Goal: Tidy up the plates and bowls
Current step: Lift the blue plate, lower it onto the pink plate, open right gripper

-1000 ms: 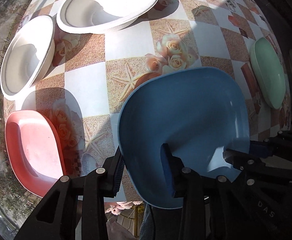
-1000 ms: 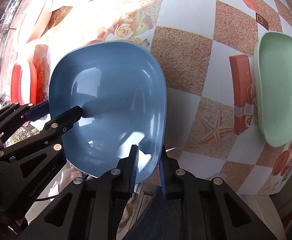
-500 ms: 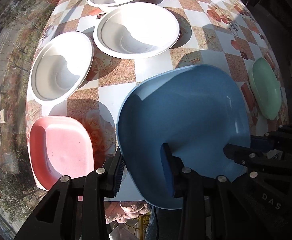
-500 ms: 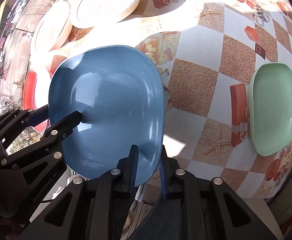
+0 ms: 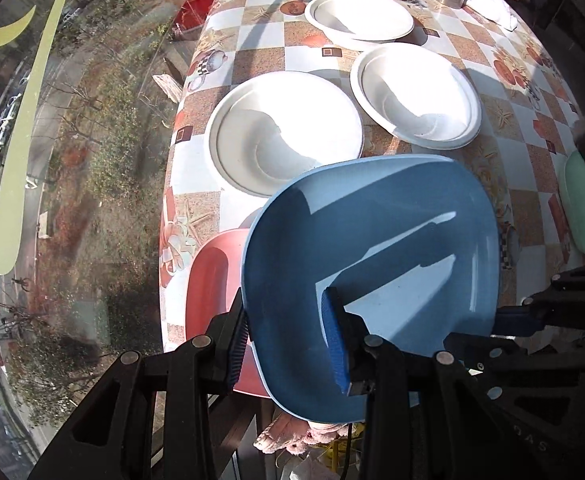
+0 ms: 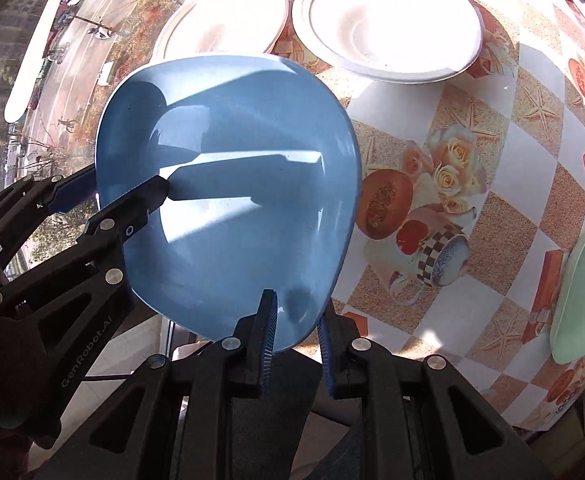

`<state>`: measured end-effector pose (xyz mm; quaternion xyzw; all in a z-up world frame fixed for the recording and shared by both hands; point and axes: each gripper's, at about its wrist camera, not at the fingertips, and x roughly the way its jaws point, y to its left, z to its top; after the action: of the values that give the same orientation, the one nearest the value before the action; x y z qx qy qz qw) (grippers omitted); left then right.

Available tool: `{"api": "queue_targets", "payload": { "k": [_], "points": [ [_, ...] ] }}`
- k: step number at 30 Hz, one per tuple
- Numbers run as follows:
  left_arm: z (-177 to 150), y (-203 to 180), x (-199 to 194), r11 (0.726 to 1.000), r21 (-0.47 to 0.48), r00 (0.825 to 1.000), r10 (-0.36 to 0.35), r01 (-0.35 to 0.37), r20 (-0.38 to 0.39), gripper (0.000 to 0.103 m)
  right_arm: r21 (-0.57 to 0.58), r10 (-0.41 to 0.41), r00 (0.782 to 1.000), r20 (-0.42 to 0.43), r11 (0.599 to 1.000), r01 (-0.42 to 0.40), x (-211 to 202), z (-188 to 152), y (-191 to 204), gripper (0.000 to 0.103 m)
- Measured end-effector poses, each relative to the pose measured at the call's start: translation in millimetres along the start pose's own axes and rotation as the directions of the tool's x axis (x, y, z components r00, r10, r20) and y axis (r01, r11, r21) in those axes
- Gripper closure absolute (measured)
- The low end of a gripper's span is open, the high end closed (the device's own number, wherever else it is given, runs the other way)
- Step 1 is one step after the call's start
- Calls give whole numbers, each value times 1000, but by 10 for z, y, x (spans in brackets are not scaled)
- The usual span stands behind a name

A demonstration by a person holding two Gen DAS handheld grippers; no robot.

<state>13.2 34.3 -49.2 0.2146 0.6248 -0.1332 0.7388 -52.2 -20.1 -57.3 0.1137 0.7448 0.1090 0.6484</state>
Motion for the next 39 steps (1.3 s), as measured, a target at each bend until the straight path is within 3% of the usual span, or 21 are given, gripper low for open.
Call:
{"api": "queue_targets", "payload": {
  "k": [6, 9, 12, 13, 15, 16, 17, 19, 22, 27, 30, 34, 37, 39],
  "points": [
    [-22, 291, 193, 996, -44, 997, 72, -73, -22, 64, -60, 59, 995, -76, 996, -63, 235, 103, 398, 80],
    [-41, 395, 291, 994, -62, 995, 87, -89, -44, 64, -52, 110, 987, -116, 992, -117, 339, 132, 503, 80],
    [-45, 477, 373, 992, -87, 995, 91, -95, -43, 63, -49, 112, 985, -132, 992, -119, 417, 153, 533, 80],
    [-45, 494, 412, 990, -93, 993, 104, -108, -50, 61, -49, 113, 985, -134, 992, -120, 429, 175, 527, 80],
    [-58, 508, 465, 984, -92, 987, 147, -153, -67, 42, -41, 127, 983, -131, 990, -133, 425, 184, 497, 79],
    [-69, 514, 471, 982, -94, 985, 157, -163, -68, 38, -37, 141, 981, -131, 989, -147, 418, 183, 472, 74],
    [-83, 518, 465, 982, -96, 985, 157, -163, -66, 32, -35, 143, 982, -126, 988, -148, 313, 234, 441, 48],
    [-118, 509, 429, 984, -88, 986, 152, -157, -61, 27, -56, 97, 992, -84, 993, -101, 238, 214, 364, 18],
    [-172, 430, 379, 988, -59, 988, 141, -144, -56, 25, -110, 2, 1000, -23, 994, -5, 116, 72, 106, 18],
    [-158, 118, 222, 999, -4, 997, 54, -54, -46, 25, 55, -33, 999, 16, 998, 32, -165, -128, -612, 18],
    [-66, -205, 129, 997, 49, 997, -48, 51, -52, 25, 185, -64, 997, 40, 981, 55, -329, -366, -1105, 18],
    [124, -842, 86, 961, 187, 977, -188, 204, -99, 24, 318, -67, 994, 83, 947, 37, -562, -716, -1692, 18],
    [270, -1355, 110, 928, 255, 959, -236, 271, -160, 24, 390, -112, 987, 116, 919, 59, -752, -906, -2060, 18],
    [396, -1647, 127, 916, 272, 951, -252, 295, -181, 24, 413, -177, 978, 113, 903, 116, -875, -930, -2209, 18]
  ]
}}
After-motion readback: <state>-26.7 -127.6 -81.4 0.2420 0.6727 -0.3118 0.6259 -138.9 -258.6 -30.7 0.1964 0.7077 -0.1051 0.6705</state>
